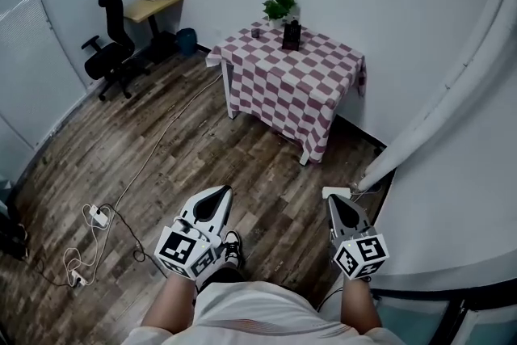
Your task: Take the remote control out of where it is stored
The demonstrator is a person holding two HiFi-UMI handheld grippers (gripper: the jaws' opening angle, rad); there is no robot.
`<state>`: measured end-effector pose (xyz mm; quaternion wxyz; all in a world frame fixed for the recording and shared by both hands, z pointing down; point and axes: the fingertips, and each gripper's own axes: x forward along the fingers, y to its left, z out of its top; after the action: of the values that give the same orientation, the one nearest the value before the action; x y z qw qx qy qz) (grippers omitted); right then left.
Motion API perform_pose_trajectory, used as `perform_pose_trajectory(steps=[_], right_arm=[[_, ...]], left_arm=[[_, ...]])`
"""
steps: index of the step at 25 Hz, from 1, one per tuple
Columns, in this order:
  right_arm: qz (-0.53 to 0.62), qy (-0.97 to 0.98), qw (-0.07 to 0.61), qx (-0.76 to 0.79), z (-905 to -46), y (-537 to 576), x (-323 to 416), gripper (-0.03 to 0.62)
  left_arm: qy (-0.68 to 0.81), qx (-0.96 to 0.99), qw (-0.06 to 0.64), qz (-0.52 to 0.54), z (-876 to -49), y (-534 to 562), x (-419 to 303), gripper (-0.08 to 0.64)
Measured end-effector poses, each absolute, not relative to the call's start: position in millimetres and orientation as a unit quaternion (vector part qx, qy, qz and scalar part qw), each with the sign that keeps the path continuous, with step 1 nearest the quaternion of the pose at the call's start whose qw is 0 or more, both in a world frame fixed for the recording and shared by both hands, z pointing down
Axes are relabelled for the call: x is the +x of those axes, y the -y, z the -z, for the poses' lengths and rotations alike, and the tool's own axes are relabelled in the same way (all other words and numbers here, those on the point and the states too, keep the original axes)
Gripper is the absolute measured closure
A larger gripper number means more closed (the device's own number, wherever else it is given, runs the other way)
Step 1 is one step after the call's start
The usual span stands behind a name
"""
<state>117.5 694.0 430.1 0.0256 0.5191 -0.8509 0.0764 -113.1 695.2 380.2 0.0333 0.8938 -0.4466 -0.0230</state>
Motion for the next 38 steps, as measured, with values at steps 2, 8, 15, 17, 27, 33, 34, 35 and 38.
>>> perform_pose_trajectory(steps=[2,8,15,17,27,33,34,35,38], right_arm=[[-0.075,0.847,0.024,0.526,-427.9,-670.7,114.8,0.578],[-0.073,0.839,0.033,0.538,-414.4,-593.5,89.7,0.578],[-0.077,0.829,0.038,0.552,-410.8,-503.2,55.7,0.578],[-0.077,0.829,0.042,0.553,-410.3,-480.7,42.1,0.578],[-0.089,0.829,0.060,0.550,-422.9,-408.2,4.2,0.578],[-0.086,0.837,0.057,0.538,-422.9,-359.9,4.8,0.578],[-0.084,0.840,0.056,0.533,-423.2,-350.3,4.7,0.578],[-0.082,0.844,0.055,0.527,-423.3,-340.3,4.2,0.578],[-0.073,0.856,0.051,0.508,-420.9,-305.9,5.0,0.578]], left_arm=[[0.442,0.896,0.029,0.022,-377.6,-671.8,-116.0,0.554],[0.429,0.902,0.042,0.009,-380.9,-586.4,-136.8,0.554],[0.426,0.904,0.027,0.008,-374.4,-491.4,-178.4,0.554],[0.425,0.905,0.029,0.008,-374.4,-467.4,-193.6,0.554],[0.418,0.907,0.049,0.011,-388.1,-394.1,-223.6,0.554],[0.425,0.904,0.049,0.009,-387.8,-350.6,-220.7,0.554],[0.428,0.903,0.048,0.009,-386.9,-342.4,-219.5,0.554],[0.431,0.901,0.048,0.009,-386.4,-333.8,-218.1,0.554],[0.439,0.898,0.043,0.009,-384.7,-306.5,-210.0,0.554]])
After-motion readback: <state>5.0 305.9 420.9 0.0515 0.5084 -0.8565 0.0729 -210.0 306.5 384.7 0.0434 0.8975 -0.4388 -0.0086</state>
